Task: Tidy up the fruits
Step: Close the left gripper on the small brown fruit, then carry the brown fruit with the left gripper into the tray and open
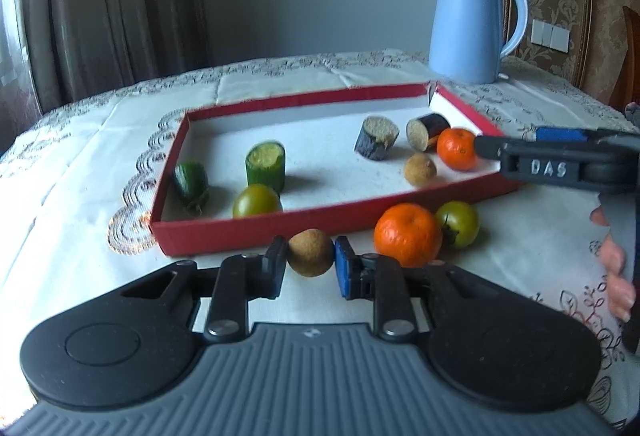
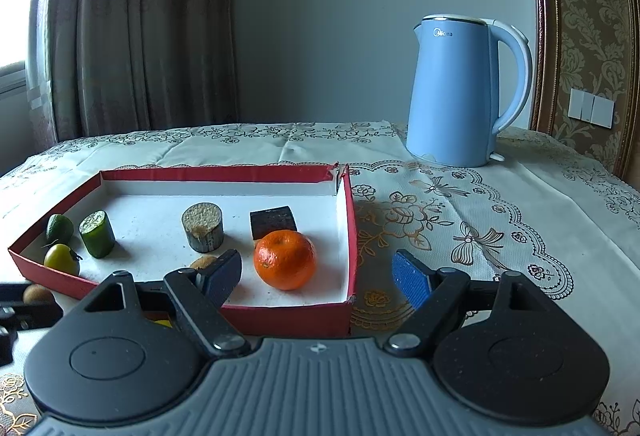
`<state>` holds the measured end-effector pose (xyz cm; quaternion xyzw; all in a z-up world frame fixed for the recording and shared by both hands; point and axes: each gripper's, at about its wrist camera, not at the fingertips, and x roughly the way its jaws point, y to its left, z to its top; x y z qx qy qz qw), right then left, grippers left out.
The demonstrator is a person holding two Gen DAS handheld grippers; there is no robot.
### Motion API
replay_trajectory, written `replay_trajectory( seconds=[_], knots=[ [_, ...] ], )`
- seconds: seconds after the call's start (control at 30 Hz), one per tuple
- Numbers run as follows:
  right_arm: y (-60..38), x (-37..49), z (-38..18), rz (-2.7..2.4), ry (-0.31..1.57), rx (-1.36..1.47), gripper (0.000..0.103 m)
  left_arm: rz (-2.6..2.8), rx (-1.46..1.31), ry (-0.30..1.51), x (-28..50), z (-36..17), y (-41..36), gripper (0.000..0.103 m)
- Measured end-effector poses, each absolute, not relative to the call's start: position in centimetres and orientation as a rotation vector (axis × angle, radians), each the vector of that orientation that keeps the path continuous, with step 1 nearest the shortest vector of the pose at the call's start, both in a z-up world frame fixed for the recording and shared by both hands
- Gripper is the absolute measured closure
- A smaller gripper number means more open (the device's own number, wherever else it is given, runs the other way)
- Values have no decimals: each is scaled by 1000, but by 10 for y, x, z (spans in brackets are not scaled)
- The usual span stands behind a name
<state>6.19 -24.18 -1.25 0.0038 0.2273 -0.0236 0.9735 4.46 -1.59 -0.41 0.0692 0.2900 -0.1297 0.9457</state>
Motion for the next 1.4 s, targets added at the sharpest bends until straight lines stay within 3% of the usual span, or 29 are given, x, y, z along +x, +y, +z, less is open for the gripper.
replay_trajectory(
  seconds=[0.47, 0.87, 1.2, 1.33, 1.4],
  knots=[
    [-242, 63, -12, -45, 462, 6, 20, -158, 96, 540, 122, 32, 4, 80],
    [-245, 66, -14, -40, 482, 35, 20, -92, 29, 683, 198, 1, 10, 80],
    [-239, 67, -15, -41, 483, 2, 20, -65, 46, 681, 203, -8, 9, 79],
    [-240, 68, -16, -42, 488, 4, 20, -44, 58, 675, 201, -7, 9, 69],
    [-240, 68, -16, -46, 490, 3, 18, -44, 51, 670, 198, -6, 11, 59]
  ],
)
